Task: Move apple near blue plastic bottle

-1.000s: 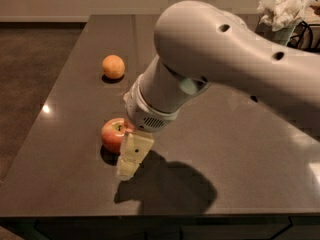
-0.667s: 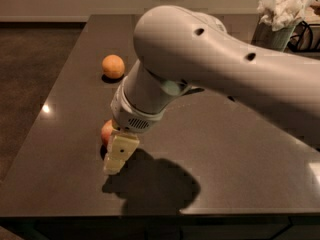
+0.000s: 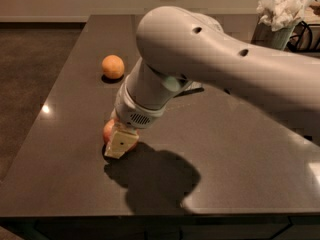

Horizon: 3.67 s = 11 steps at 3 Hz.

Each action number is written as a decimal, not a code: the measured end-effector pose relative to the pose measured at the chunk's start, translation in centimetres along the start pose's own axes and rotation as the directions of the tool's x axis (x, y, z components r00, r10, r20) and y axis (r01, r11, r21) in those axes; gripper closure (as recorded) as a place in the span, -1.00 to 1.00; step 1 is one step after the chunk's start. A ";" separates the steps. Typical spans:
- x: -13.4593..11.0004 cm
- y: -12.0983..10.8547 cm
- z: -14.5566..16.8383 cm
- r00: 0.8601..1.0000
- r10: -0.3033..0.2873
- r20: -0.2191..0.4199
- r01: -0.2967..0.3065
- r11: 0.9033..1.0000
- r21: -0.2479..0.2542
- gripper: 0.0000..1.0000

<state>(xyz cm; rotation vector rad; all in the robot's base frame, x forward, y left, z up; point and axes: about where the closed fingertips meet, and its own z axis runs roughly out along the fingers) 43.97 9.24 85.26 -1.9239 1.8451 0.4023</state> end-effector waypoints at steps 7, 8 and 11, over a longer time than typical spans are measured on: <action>16.7 -11.5 -9.0 0.751 0.658 -0.051 -0.589 0.703 0.399 0.20; 16.2 -11.1 -8.5 0.722 0.692 -0.009 -0.642 0.674 0.365 -0.26; 14.4 -11.6 -8.2 0.714 0.698 0.060 -0.669 0.653 0.356 -1.00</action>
Offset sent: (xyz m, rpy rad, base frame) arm 0.1195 -0.1442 0.0676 0.0007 -0.0970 -0.3922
